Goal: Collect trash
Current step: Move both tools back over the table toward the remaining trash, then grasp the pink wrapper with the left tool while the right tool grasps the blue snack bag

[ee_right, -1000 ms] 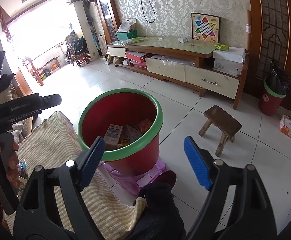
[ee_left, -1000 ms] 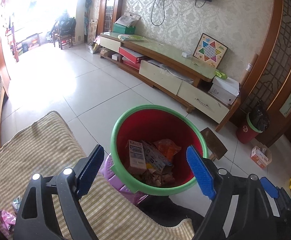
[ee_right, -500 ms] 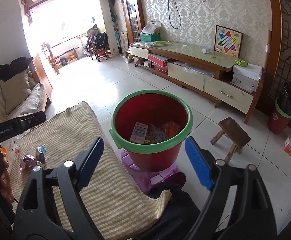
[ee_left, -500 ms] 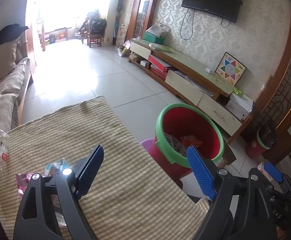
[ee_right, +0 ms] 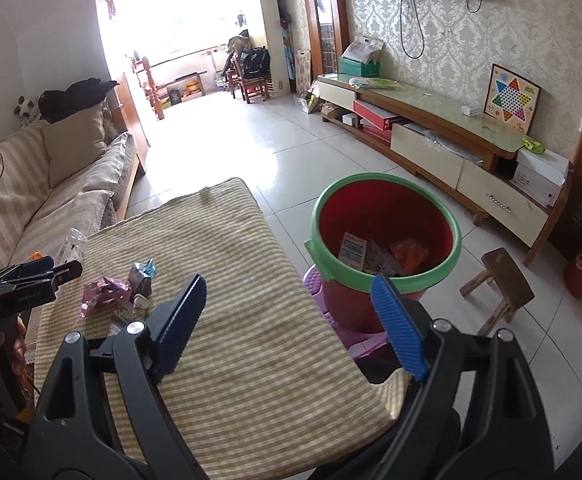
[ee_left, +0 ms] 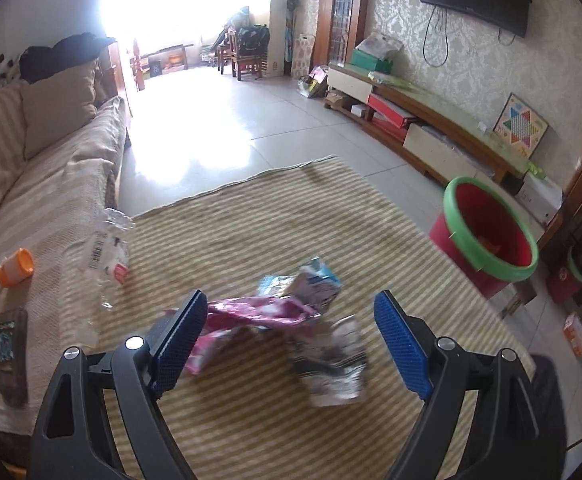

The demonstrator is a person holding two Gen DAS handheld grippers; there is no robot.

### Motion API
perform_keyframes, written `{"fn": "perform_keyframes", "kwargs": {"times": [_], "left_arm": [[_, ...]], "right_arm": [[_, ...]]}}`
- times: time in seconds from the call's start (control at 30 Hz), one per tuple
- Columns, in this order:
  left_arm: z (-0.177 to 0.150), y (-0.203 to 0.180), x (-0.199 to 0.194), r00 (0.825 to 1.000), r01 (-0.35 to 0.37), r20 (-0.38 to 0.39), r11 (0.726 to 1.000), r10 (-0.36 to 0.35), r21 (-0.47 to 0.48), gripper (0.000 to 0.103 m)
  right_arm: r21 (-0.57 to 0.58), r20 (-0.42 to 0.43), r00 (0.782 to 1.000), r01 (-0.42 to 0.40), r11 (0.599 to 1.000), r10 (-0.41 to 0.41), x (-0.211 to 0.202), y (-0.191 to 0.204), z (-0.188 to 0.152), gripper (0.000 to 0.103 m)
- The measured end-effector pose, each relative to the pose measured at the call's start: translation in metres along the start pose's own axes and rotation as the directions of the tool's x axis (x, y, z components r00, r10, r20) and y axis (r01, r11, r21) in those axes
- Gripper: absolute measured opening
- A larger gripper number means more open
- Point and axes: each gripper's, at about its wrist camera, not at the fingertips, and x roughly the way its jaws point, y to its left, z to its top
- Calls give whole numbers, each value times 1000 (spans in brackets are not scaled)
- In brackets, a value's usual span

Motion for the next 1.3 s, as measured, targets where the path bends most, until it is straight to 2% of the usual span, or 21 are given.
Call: {"fn": "perform_keyframes", "kwargs": {"times": [0.07, 0.13, 0.23, 0.33, 0.4, 0.47, 0.53, 0.57, 0.6, 0.67, 0.73, 0.83, 0.93, 1.0, 1.2, 1.3], "left_arm": [[-5, 12, 11, 999, -13, -40, 997, 17, 82, 81], [-6, 19, 30, 994, 18, -105, 986, -1, 164, 81], [-9, 24, 60, 980, 45, -197, 963, 9, 267, 81], [-10, 25, 88, 963, 63, -268, 945, 27, 321, 81], [-8, 22, 100, 958, 78, -285, 937, 24, 342, 81], [-7, 22, 112, 950, 95, -311, 937, 15, 336, 80], [-8, 23, 121, 941, 99, -338, 942, 16, 320, 69], [-10, 23, 123, 938, 100, -345, 946, 13, 309, 49], [-12, 23, 122, 940, 90, -340, 950, 18, 299, 37], [-16, 26, 114, 948, 87, -318, 965, -4, 249, 23], [-20, 36, 99, 956, 106, -288, 984, -61, 143, 21], [-31, 52, 73, 966, 107, -235, 994, -110, -23, 21], [-49, 71, 40, 972, 121, -174, 968, -160, -219, 20], [-63, 79, 20, 976, 113, -144, 944, -164, -311, 20], [-99, 78, -27, 986, 110, -65, 884, -156, -454, 20], [-105, 70, -32, 989, 96, -55, 878, -138, -468, 20]], "right_arm": [[-11, -9, 1000, -21, 1000, 21, 2, 9, -2, 83], [-22, -24, 999, -41, 999, 40, 5, 17, -4, 83], [-29, -45, 997, -59, 998, 58, 8, 22, -6, 83], [-23, -62, 996, -59, 998, 58, 10, 19, -10, 83], [-14, -78, 995, -55, 998, 54, 13, 16, -13, 83], [-9, -98, 994, -51, 999, 50, 16, 13, -16, 83], [-11, -111, 993, -47, 999, 46, 18, 11, -19, 83], [-11, -115, 992, -46, 999, 45, 19, 11, -19, 83], [-9, -118, 992, -46, 999, 44, 20, 10, -20, 83], [-6, -129, 990, -49, 999, 48, 24, 11, -20, 83], [-12, -141, 989, -56, 998, 54, 30, 15, -20, 83], [-34, -155, 985, -79, 996, 73, 38, 28, -22, 83], [-51, -172, 978, -127, 991, 116, 51, 45, -21, 83], [-59, -183, 971, -166, 984, 153, 64, 59, -17, 83], [-47, -237, 938, -270, 962, 252, 116, 108, -3, 83], [-27, -283, 920, -291, 956, 272, 149, 130, 0, 83]]}}
